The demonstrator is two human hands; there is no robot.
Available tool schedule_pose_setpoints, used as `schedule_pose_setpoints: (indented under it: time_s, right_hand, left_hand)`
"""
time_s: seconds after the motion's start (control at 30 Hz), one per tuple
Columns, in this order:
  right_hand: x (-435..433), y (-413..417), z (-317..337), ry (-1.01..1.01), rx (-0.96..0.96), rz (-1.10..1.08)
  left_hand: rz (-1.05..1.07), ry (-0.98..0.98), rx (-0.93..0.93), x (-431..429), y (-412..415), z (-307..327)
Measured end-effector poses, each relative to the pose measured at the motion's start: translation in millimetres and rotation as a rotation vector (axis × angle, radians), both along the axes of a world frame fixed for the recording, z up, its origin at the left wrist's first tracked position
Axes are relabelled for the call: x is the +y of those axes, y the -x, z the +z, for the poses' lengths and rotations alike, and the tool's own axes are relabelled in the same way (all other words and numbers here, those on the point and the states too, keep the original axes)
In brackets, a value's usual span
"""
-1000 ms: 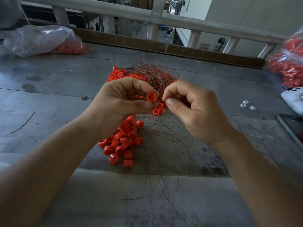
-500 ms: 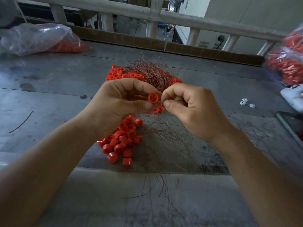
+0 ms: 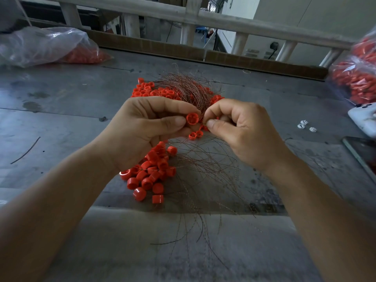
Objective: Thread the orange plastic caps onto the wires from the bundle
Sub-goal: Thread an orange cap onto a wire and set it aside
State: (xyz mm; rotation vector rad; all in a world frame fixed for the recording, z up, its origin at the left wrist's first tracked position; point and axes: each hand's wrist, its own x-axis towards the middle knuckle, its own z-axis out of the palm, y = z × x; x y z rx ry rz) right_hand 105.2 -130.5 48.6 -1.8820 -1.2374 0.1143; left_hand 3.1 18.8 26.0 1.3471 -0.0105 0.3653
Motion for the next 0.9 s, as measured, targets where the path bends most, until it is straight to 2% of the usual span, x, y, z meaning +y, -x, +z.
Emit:
schedule_pose_setpoints:
  time_s: [0.3, 0.73, 0.9]
  right_hand:
    - [-0.6, -0.5, -0.2, -0.004, 0.023, 0.005]
    - [0.4, 2.5, 0.0, -0.072, 0.136, 0.08]
    - [3.1, 3.3, -3.5, -0.021, 0.138, 0.075]
  left_hand:
    - [-0.012, -0.019, -0.011, 0.6, 1.0, -0.1]
    - [-0.132, 0.133, -0.052, 1.6, 0.9, 0.6]
    - [-0.16, 0.152, -0.035, -0.9, 0.2, -1.3]
